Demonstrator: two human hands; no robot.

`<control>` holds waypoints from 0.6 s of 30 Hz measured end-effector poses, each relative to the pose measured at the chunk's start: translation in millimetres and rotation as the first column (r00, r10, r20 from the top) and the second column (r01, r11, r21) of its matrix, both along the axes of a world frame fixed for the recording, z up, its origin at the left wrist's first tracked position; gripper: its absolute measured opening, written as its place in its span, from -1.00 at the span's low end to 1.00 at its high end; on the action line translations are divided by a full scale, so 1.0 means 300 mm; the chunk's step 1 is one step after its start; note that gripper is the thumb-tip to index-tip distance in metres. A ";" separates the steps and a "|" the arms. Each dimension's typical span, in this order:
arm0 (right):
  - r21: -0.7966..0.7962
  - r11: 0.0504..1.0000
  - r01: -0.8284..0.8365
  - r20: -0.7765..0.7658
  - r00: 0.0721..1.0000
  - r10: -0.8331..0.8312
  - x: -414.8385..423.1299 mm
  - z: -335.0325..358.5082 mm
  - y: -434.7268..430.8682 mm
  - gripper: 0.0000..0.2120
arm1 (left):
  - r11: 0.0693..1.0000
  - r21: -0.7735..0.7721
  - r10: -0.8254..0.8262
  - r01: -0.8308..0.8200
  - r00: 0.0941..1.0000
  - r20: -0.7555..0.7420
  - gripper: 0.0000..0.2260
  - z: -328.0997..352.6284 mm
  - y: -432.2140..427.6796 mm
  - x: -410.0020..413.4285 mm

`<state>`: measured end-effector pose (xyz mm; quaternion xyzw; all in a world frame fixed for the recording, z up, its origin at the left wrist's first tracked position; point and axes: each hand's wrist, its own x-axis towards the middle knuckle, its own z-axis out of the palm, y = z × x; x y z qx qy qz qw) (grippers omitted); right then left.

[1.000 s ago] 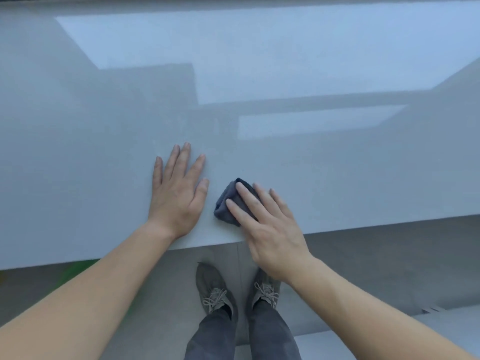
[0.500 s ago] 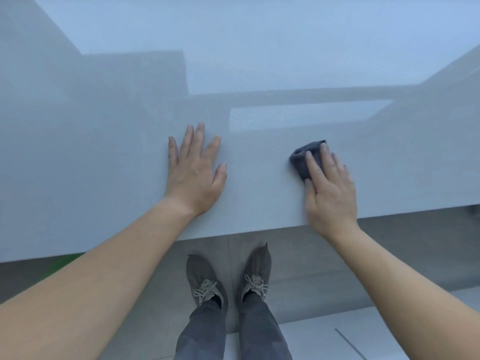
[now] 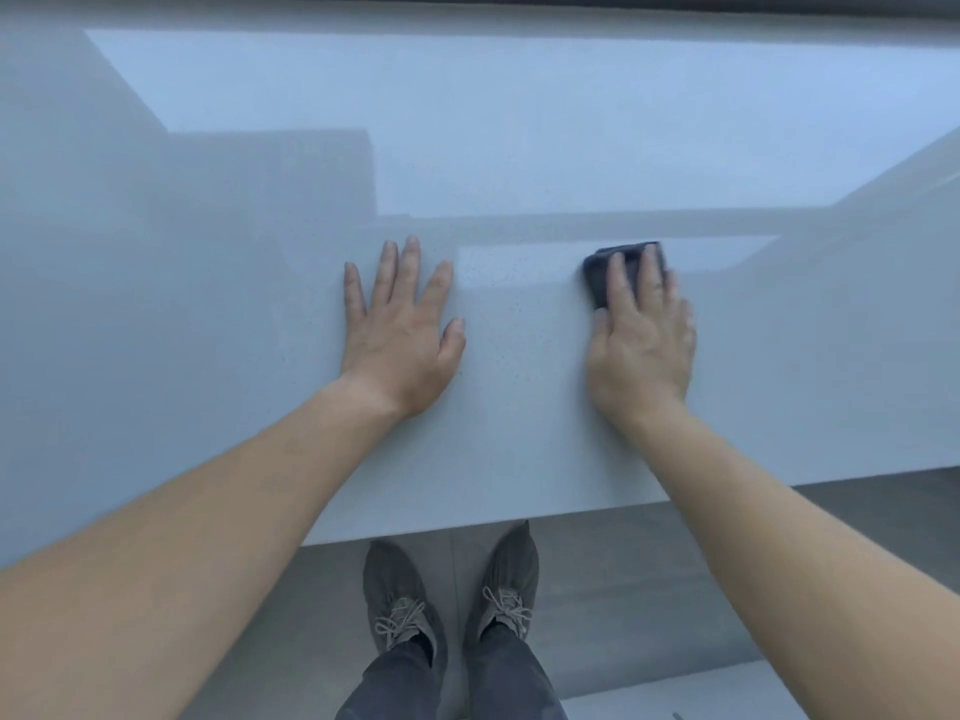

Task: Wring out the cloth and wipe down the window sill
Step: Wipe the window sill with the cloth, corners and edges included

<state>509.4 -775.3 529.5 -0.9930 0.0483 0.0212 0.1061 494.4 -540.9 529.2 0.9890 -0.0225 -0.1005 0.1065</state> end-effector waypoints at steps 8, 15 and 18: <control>-0.005 0.969 -0.249 -0.048 0.968 0.248 0.139 0.007 -0.100 -0.47 | 0.999 0.012 0.038 -0.039 0.999 0.023 -0.35 -0.012 -0.019 0.001; 0.006 0.913 -0.408 -0.047 0.912 0.408 0.106 0.003 -0.012 -0.47 | 0.996 -0.002 0.091 -0.091 0.992 0.082 -0.39 0.017 -0.081 0.157; -0.009 0.900 -0.436 -0.073 0.898 0.435 0.259 0.000 -0.126 -0.47 | 0.992 0.021 0.124 -0.124 0.992 0.002 -0.40 -0.008 -0.088 0.224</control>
